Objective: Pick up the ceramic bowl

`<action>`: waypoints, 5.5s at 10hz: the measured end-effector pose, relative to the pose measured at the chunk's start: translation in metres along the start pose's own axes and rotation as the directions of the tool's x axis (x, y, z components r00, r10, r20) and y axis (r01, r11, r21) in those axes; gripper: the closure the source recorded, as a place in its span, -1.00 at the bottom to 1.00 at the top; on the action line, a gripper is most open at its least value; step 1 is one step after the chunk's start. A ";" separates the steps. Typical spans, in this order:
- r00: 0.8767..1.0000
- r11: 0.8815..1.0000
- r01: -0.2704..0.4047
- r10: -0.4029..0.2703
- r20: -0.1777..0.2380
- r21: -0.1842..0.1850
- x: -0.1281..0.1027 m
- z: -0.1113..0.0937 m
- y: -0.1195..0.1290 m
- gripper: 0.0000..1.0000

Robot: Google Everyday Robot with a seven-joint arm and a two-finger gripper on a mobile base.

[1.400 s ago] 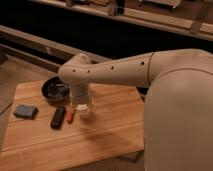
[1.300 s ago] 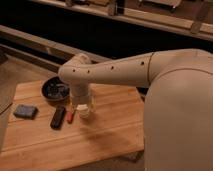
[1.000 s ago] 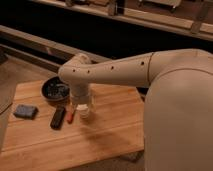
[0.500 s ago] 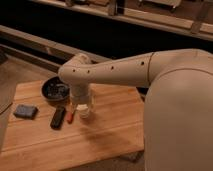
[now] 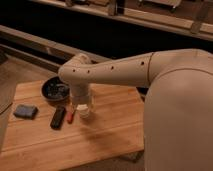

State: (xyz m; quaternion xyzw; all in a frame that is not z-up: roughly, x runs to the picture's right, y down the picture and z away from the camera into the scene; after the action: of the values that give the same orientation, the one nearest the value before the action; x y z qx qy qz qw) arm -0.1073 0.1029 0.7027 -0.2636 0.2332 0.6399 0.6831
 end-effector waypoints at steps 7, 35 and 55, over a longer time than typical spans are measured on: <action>0.962 0.978 -0.205 0.207 0.180 -0.027 -0.061 -0.061 -0.024 -0.30; 0.948 0.930 0.110 0.007 0.317 -0.350 -0.170 -0.129 0.141 -0.30; 0.934 0.944 0.328 -0.318 0.162 -0.038 -0.155 -0.016 0.188 -0.30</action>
State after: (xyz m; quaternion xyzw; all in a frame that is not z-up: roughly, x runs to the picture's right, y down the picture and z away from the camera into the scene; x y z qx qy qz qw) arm -0.3058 -0.0162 0.7806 -0.2701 0.1126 0.5444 0.7861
